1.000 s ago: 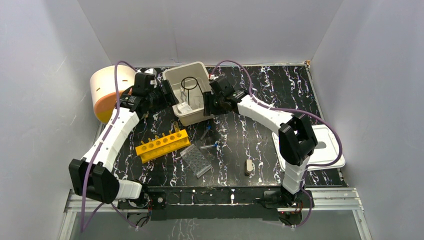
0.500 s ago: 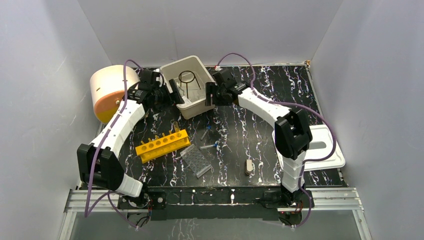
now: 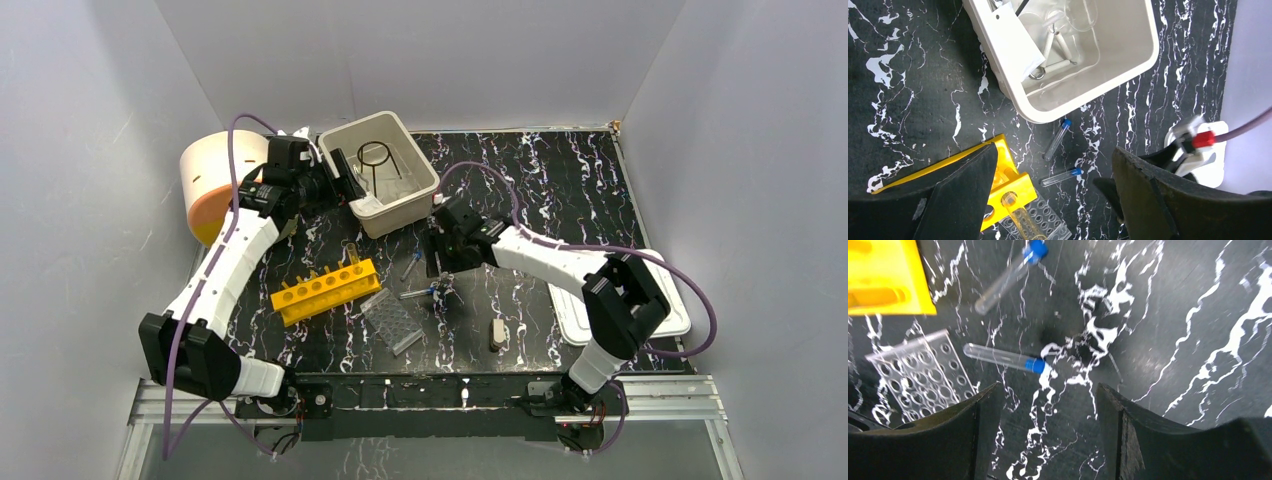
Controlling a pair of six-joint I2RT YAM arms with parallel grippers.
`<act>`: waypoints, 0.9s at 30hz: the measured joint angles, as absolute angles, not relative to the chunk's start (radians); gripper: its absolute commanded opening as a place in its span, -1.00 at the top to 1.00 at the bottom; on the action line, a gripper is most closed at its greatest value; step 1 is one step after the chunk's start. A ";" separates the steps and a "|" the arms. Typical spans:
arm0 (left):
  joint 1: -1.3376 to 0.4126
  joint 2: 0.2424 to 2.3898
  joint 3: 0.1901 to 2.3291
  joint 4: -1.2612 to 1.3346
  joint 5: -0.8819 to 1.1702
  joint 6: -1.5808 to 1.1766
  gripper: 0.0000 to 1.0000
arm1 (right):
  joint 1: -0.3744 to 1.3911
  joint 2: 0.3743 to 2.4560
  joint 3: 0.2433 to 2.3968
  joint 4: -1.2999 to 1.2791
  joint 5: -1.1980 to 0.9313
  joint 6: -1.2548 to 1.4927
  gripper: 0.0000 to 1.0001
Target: Organize the chemistry lab equipment
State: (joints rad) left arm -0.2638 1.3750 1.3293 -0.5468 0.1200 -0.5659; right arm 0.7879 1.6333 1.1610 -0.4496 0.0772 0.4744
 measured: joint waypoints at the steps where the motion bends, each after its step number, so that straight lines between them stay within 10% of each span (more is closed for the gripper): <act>1: -0.263 1.368 1.329 -0.547 0.120 -0.567 -0.67 | 0.801 1.636 1.148 -0.450 0.080 0.474 -0.44; 27: -0.263 1.333 1.332 -0.564 0.138 -0.580 -0.69 | 0.901 1.850 1.205 -0.412 -0.056 -0.043 -0.21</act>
State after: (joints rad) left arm -0.2634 1.3331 1.3323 -0.5644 0.1383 -0.5800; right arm 0.9009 1.8500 1.2053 -0.4118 -0.0555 -0.0429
